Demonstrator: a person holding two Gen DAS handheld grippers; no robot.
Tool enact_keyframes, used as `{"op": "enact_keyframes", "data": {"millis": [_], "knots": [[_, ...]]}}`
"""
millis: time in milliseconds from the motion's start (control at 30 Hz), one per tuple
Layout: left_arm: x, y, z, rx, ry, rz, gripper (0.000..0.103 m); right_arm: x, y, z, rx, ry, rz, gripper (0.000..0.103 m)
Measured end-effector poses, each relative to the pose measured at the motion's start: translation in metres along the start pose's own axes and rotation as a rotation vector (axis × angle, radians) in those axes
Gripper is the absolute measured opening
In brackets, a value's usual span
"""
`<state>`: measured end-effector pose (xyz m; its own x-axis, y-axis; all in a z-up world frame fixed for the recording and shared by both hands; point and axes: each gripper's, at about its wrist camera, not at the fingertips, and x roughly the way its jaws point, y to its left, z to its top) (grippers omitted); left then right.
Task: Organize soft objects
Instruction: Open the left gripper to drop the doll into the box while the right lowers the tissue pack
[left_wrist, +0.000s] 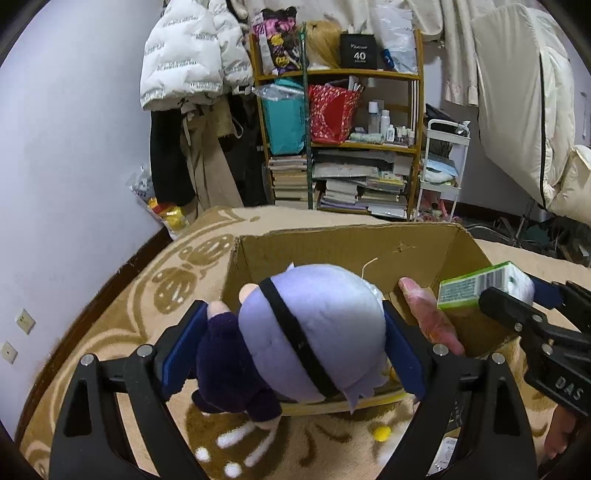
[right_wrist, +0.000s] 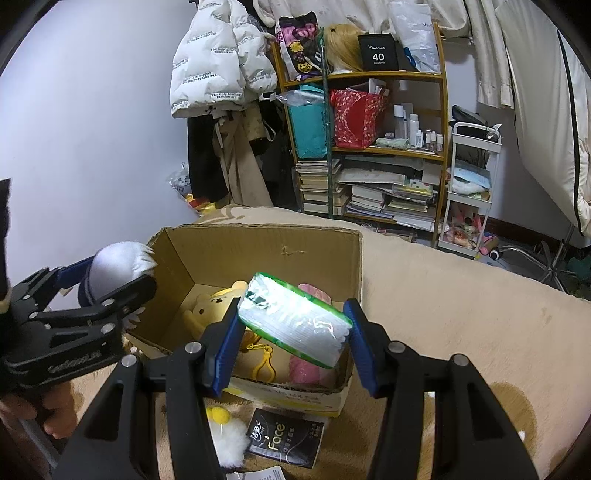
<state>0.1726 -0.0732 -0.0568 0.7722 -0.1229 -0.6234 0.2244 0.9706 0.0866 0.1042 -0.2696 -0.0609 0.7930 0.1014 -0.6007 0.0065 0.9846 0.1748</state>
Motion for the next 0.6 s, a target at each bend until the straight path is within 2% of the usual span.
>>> {"op": "enact_keyframes", "data": {"millis": [200, 300, 433, 600], "knots": [[0.001, -0.004, -0.002, 0.029, 0.018, 0.016, 0.090, 0.000, -0.002, 0.001, 0.027, -0.003, 0.018, 0.059], [0.001, -0.007, -0.002, 0.037, 0.025, 0.013, 0.096, -0.001, -0.005, 0.003, 0.041, -0.012, 0.031, 0.066], [-0.001, -0.006, -0.003, 0.018, 0.036, -0.014, 0.097, -0.004, -0.008, 0.007, 0.059, -0.020, 0.041, 0.080], [-0.007, -0.004, -0.004, 0.003, 0.036, -0.021, 0.098, -0.012, -0.012, 0.008, 0.081, -0.019, 0.056, 0.091]]}}
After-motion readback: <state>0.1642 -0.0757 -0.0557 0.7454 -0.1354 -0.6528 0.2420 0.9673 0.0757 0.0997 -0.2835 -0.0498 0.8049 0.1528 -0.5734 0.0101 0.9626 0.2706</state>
